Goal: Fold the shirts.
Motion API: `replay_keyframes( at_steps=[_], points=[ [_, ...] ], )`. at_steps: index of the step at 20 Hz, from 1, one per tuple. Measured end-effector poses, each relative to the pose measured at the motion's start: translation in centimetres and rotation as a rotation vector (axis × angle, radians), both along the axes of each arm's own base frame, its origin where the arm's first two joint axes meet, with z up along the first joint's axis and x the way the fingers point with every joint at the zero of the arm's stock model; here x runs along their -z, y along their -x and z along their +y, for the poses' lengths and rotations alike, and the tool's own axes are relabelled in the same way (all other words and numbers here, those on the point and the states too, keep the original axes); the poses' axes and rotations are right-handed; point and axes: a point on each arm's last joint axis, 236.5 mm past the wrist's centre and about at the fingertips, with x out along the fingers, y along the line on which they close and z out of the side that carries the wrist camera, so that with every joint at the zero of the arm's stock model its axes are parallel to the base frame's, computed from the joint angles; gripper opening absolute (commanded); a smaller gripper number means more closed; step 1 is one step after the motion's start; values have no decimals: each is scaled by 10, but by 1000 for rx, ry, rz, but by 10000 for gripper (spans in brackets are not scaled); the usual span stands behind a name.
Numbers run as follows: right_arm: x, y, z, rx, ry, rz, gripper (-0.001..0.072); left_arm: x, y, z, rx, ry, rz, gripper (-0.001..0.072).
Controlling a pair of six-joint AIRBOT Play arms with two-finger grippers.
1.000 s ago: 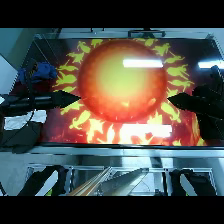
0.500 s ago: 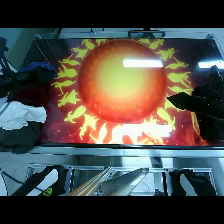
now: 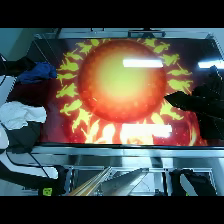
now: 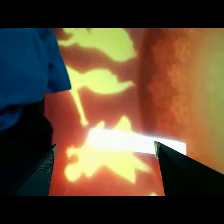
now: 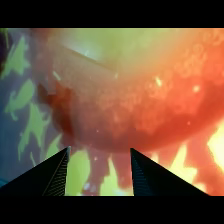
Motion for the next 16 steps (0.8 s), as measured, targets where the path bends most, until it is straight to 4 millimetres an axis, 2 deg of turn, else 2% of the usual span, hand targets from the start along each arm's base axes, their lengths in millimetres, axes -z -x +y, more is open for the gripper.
replay_keyframes(
  at_steps=[4, 7, 8, 9, 10, 11, 13, 14, 16],
  points=[
    [4, -1, -1, 0, 1, 11, 436, 62, -41, 48, -44, -96, 49, 720],
    [9, -4, -1, 1, -1, 27, 435, 108, -62, 71, -67, -143, 76, 717],
    [11, -4, -1, 1, -2, 34, 436, 121, -68, 76, -75, -154, 76, 663],
    [14, -5, -1, 1, -3, 43, 436, 131, -73, 79, -87, -163, 70, 453],
    [17, -6, -1, 1, -4, 52, 436, 140, -79, 81, -94, -173, 61, 210],
    [21, -8, -2, 1, -6, 63, 436, 146, -82, 81, -98, -182, 55, 20],
    [27, -10, -2, 1, -9, 83, 435, 149, -88, 77, -96, -188, 48, 27],
    [31, -11, -2, 1, -10, 93, 434, 144, -92, 72, -90, -190, 39, 27],
    [35, -12, -2, 1, -12, 106, 434, 121, -98, 55, -68, -177, 9, 27]
  ],
)
